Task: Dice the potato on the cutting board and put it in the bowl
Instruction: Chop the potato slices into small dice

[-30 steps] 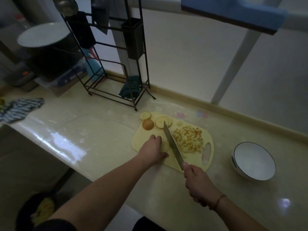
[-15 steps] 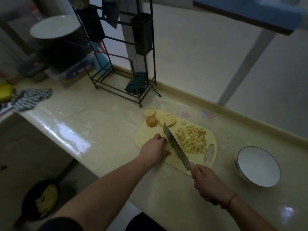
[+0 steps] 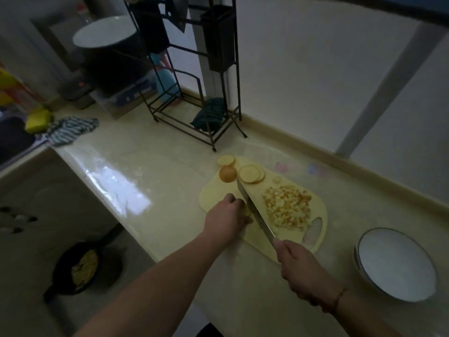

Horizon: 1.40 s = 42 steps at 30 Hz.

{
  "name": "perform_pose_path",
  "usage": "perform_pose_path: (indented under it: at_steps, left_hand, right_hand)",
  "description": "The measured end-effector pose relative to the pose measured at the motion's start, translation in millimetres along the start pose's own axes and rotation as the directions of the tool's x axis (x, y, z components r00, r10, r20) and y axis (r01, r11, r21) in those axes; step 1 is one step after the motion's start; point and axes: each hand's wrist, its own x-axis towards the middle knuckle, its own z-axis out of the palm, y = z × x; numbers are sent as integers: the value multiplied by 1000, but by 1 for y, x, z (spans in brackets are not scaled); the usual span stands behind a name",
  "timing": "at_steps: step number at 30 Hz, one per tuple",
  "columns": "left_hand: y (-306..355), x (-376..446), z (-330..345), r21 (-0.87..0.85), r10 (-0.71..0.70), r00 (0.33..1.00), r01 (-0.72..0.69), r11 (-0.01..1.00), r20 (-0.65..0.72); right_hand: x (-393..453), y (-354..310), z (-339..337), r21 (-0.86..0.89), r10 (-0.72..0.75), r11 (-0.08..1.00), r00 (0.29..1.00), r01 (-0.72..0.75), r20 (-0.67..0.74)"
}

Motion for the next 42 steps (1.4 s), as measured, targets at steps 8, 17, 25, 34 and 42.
perform_pose_path:
  at_steps: [8,17,25,34,42]
  left_hand:
    - [-9,-10,14,113,96,987,-82,990,-129]
    - [-27,-7,22,117,391,897,-374,920,-208]
    - [-30,1,12,147,482,856,-461,875,-185]
    - [-36,6,11,145,532,825,-512,847,-191]
    - [-40,10,13,155,560,804,-539,828,-200]
  right_hand:
    - [13,16,-4,-99,-184,979,980,176,-80]
    - [17,21,5,-116,-281,956,956,271,-83]
    - [12,19,3,-115,-269,959,957,257,-104]
    - [11,14,0,-84,-205,976,977,200,-62]
    - [8,26,-4,-178,-185,968,982,175,-36]
